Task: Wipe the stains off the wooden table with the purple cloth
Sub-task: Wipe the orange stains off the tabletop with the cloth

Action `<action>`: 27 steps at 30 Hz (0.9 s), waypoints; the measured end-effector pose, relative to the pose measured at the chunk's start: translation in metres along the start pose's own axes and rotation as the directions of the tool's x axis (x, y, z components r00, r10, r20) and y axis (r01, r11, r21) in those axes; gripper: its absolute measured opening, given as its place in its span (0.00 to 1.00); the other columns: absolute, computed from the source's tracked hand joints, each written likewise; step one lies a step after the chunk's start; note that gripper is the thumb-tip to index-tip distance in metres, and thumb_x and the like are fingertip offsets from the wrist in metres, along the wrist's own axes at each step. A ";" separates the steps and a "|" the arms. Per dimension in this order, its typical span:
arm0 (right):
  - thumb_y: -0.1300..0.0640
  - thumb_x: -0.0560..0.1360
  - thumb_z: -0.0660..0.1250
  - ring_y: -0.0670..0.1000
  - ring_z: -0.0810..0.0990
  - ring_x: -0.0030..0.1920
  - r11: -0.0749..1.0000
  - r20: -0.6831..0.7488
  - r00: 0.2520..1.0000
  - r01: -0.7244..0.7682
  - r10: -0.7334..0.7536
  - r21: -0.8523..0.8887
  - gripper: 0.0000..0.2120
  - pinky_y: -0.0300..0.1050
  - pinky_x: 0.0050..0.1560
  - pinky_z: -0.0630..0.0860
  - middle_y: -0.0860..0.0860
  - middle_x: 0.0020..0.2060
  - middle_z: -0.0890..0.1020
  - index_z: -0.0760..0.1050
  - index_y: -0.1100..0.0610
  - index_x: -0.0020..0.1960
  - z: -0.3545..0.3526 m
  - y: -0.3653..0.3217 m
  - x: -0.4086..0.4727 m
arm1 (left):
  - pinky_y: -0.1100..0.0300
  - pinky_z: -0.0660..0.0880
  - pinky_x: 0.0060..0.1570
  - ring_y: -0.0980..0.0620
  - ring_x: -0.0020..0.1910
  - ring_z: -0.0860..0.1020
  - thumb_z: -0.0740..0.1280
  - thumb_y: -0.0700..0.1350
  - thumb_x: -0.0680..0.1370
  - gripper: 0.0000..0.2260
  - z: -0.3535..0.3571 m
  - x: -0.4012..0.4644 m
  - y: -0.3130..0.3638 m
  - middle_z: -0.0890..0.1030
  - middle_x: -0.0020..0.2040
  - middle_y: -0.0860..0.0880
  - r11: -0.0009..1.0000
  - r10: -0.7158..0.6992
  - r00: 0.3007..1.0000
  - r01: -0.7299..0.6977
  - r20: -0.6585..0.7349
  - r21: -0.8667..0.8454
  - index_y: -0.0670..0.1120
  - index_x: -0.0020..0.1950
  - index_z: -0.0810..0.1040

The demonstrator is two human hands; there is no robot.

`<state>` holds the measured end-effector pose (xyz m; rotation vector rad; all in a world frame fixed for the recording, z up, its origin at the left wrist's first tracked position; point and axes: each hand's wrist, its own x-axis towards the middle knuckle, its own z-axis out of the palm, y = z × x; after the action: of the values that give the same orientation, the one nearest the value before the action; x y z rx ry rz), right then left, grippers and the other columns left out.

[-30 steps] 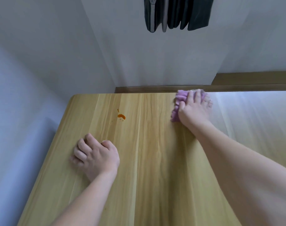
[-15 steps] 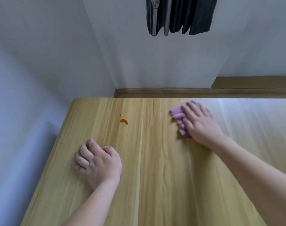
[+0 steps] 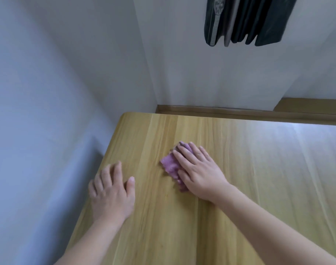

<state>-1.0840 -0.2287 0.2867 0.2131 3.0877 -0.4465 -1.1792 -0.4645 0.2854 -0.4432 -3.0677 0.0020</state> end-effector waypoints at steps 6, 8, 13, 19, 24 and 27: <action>0.44 0.79 0.43 0.58 0.45 0.77 0.903 -0.120 0.898 -0.429 0.424 -0.013 0.28 0.58 0.75 0.42 0.49 0.78 0.52 0.52 0.48 0.77 -0.019 0.073 0.044 | 0.41 0.59 0.67 0.39 0.71 0.61 0.44 0.63 0.76 0.32 -0.001 -0.002 -0.004 0.60 0.74 0.41 0.982 -0.173 0.981 0.179 0.091 -0.061 0.50 0.77 0.55; 0.48 0.80 0.46 0.60 0.45 0.77 0.830 -0.147 0.818 -0.556 0.556 0.044 0.26 0.59 0.75 0.42 0.52 0.78 0.52 0.53 0.51 0.77 -0.015 0.059 0.079 | 0.41 0.61 0.65 0.39 0.70 0.62 0.46 0.61 0.76 0.30 0.001 -0.001 -0.007 0.61 0.74 0.41 0.981 -0.176 0.982 0.181 0.075 -0.073 0.50 0.76 0.57; 0.46 0.80 0.47 0.58 0.41 0.77 0.932 -0.090 0.928 -0.358 0.361 0.049 0.28 0.55 0.75 0.38 0.51 0.78 0.49 0.51 0.52 0.78 0.004 -0.030 0.135 | 0.42 0.64 0.63 0.40 0.68 0.66 0.46 0.57 0.75 0.30 0.002 -0.002 -0.010 0.64 0.73 0.42 0.977 -0.175 0.984 0.179 0.042 -0.116 0.49 0.75 0.61; 0.45 0.81 0.47 0.53 0.42 0.78 0.998 0.013 0.998 0.067 -0.067 -0.012 0.27 0.51 0.76 0.39 0.47 0.78 0.50 0.51 0.49 0.79 0.016 -0.072 0.071 | 0.48 0.65 0.65 0.43 0.69 0.68 0.50 0.49 0.75 0.28 -0.006 0.003 -0.018 0.67 0.73 0.44 0.928 -0.219 0.974 0.226 0.057 -0.297 0.42 0.74 0.62; 0.40 0.78 0.37 0.50 0.38 0.77 0.994 0.019 0.995 -0.092 0.093 -0.061 0.30 0.51 0.75 0.37 0.43 0.78 0.46 0.47 0.44 0.79 -0.005 -0.009 0.039 | 0.51 0.73 0.58 0.46 0.67 0.70 0.46 0.56 0.80 0.27 -0.014 0.002 -0.053 0.57 0.77 0.51 0.968 0.026 0.986 0.017 0.166 -0.251 0.52 0.78 0.49; 0.43 0.80 0.41 0.55 0.42 0.77 0.955 -0.047 0.955 -0.294 0.293 -0.036 0.28 0.55 0.75 0.42 0.47 0.78 0.49 0.50 0.48 0.78 -0.003 -0.009 0.088 | 0.52 0.77 0.47 0.48 0.62 0.73 0.43 0.59 0.78 0.28 -0.018 0.000 -0.056 0.62 0.72 0.52 0.972 0.013 0.986 0.027 0.169 -0.234 0.56 0.78 0.43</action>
<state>-1.1721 -0.2252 0.2895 0.6767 3.0264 -0.3667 -1.1940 -0.5180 0.3033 -0.4653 -3.2508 -0.3464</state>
